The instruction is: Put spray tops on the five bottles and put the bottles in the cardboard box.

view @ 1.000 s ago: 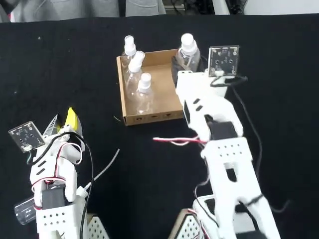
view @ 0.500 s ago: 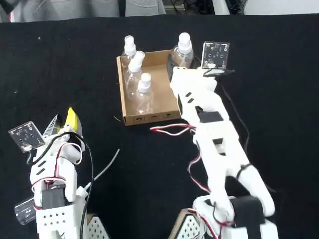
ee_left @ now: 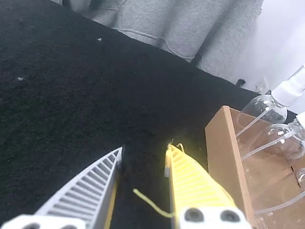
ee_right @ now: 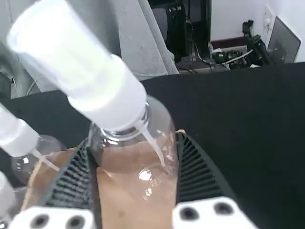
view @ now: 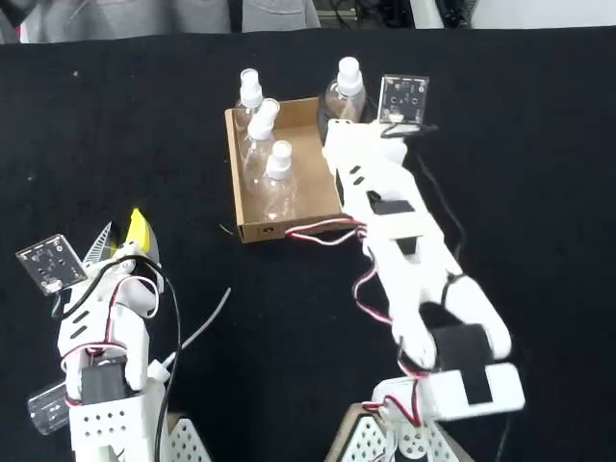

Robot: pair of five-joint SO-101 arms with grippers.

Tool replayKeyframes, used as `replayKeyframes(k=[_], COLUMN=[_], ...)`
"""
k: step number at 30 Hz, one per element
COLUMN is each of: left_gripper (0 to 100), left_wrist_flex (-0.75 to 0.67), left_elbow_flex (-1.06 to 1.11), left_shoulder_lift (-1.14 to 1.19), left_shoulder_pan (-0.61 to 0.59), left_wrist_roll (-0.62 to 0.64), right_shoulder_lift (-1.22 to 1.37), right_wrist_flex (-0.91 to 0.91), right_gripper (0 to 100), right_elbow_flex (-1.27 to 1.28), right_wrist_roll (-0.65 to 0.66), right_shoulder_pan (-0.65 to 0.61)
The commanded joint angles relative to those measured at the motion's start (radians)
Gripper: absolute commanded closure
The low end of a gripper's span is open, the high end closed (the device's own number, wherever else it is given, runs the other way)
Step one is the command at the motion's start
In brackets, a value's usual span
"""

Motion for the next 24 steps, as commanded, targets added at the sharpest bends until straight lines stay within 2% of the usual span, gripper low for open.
replayKeyframes(k=[1, 24], left_gripper=[86, 86], left_wrist_flex=[0.003, 0.002], left_elbow_flex=[0.025, 0.025], left_shoulder_lift=[-0.008, -0.008], left_shoulder_pan=[-0.007, -0.007], left_wrist_roll=[-0.009, -0.009], right_shoulder_lift=[0.028, 0.366], right_wrist_flex=[-0.032, -0.034], right_gripper=[98.6, 98.2], right_elbow_flex=[-0.113, -0.309], right_wrist_roll=[-0.008, -0.008], right_shoulder_pan=[0.021, 0.028])
